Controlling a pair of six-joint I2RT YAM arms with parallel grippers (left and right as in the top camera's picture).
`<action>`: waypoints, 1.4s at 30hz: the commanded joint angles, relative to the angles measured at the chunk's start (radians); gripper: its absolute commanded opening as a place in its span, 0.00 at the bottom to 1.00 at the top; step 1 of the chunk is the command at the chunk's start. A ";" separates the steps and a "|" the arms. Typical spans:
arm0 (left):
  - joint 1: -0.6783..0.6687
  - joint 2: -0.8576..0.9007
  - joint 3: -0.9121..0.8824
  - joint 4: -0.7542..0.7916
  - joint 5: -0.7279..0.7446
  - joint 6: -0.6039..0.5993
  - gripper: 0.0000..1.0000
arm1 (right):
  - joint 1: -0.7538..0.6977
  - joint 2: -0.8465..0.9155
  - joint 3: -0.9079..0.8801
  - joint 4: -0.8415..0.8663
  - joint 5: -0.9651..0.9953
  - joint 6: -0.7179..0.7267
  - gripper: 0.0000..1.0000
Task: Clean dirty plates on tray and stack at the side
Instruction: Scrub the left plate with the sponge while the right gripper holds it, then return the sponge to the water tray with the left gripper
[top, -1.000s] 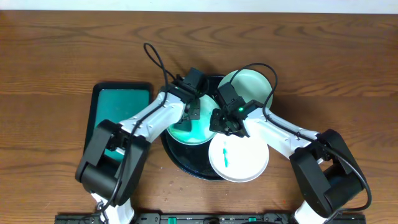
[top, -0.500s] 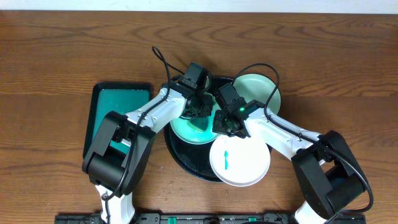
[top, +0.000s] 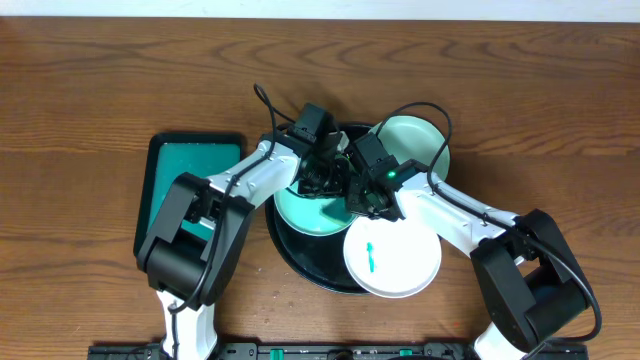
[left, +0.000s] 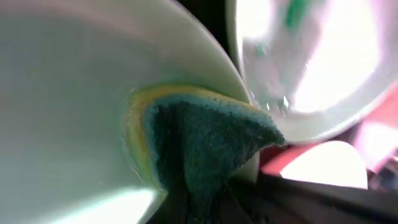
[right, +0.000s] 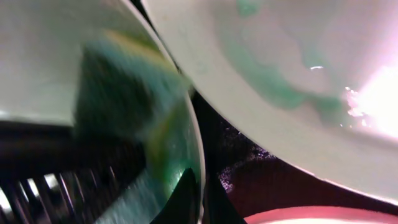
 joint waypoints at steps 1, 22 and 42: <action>-0.023 0.046 -0.032 -0.048 0.234 0.014 0.07 | 0.009 0.019 -0.025 -0.009 0.013 -0.026 0.01; 0.261 0.018 0.015 -0.369 -0.350 -0.023 0.07 | 0.009 0.019 -0.025 -0.011 0.013 -0.015 0.01; 0.255 -0.380 0.056 -0.537 -0.673 -0.050 0.07 | 0.009 0.019 -0.025 -0.035 0.005 -0.024 0.01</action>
